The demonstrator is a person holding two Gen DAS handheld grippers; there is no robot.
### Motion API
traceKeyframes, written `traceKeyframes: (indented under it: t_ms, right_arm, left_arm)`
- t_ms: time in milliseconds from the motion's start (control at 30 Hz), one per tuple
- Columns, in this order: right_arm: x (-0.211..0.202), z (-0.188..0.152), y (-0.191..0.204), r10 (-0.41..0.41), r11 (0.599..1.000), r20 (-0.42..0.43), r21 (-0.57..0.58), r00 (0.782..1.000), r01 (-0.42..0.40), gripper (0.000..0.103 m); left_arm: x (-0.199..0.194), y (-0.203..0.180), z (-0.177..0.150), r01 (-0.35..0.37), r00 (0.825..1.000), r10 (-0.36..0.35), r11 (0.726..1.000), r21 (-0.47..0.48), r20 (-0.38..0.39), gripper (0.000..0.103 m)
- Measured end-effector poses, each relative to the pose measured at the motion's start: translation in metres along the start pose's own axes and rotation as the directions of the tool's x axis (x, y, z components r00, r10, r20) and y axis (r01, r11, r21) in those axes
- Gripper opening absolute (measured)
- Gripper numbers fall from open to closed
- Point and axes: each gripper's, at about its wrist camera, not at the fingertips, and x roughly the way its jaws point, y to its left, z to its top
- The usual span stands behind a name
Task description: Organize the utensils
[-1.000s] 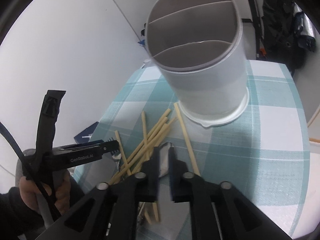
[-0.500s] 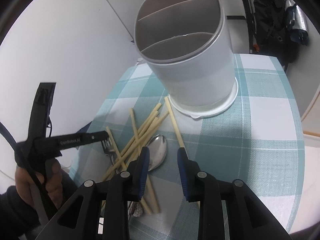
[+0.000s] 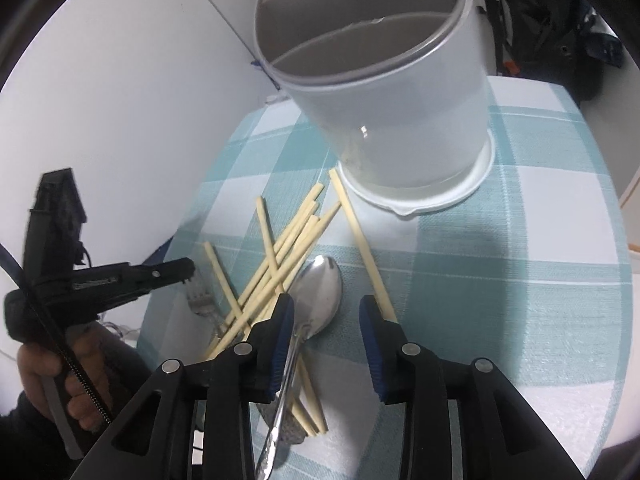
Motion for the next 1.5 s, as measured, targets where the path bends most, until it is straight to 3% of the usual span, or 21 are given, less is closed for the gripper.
traceKeyframes:
  t_ms: [233, 500, 867, 900, 933, 1133, 1333, 1433, 1500]
  right_arm:
    - [0.020, 0.006, 0.017, -0.062, 0.996, -0.070, -0.061, 0.996, 0.058, 0.035]
    - [0.033, 0.004, 0.042, -0.192, 0.964, -0.068, -0.200, 0.979, 0.175, 0.039]
    - [0.039, 0.003, 0.049, -0.282, 0.915, -0.106, -0.330, 0.954, 0.234, 0.030]
    - [0.037, 0.003, 0.047, -0.281, 0.915, -0.111, -0.330, 0.953, 0.231, 0.025]
    - [0.035, 0.003, 0.044, -0.281, 0.915, -0.117, -0.332, 0.953, 0.229, 0.013]
    - [0.028, 0.002, 0.033, -0.283, 0.909, -0.139, -0.354, 0.949, 0.219, 0.013]
    - [0.015, -0.008, 0.028, -0.268, 0.902, -0.152, -0.386, 0.951, 0.193, 0.007]
    - [0.003, -0.010, 0.023, -0.248, 0.907, -0.145, -0.381, 0.958, 0.177, 0.004]
    - [-0.001, -0.009, 0.019, -0.222, 0.923, -0.137, -0.349, 0.965, 0.162, 0.003]
  left_arm:
    - [-0.004, 0.013, 0.001, 0.038, 0.999, -0.040, 0.998, -0.056, -0.019, 0.000]
    - [-0.004, 0.019, 0.002, 0.091, 0.995, -0.094, 0.992, -0.083, -0.038, 0.000]
    - [-0.003, 0.023, 0.003, 0.086, 0.994, -0.092, 0.992, -0.096, -0.057, 0.005]
    - [-0.003, 0.023, 0.003, 0.085, 0.994, -0.090, 0.992, -0.095, -0.058, 0.005]
    - [-0.003, 0.023, 0.003, 0.085, 0.994, -0.091, 0.992, -0.096, -0.058, 0.005]
    - [-0.002, 0.024, 0.003, 0.074, 0.995, -0.081, 0.992, -0.102, -0.065, 0.005]
    - [-0.002, 0.024, 0.002, 0.068, 0.995, -0.075, 0.993, -0.099, -0.067, 0.014]
    - [-0.001, 0.024, 0.001, 0.067, 0.995, -0.074, 0.993, -0.099, -0.068, 0.026]
    - [0.000, 0.024, 0.000, 0.063, 0.995, -0.070, 0.993, -0.103, -0.068, 0.042]
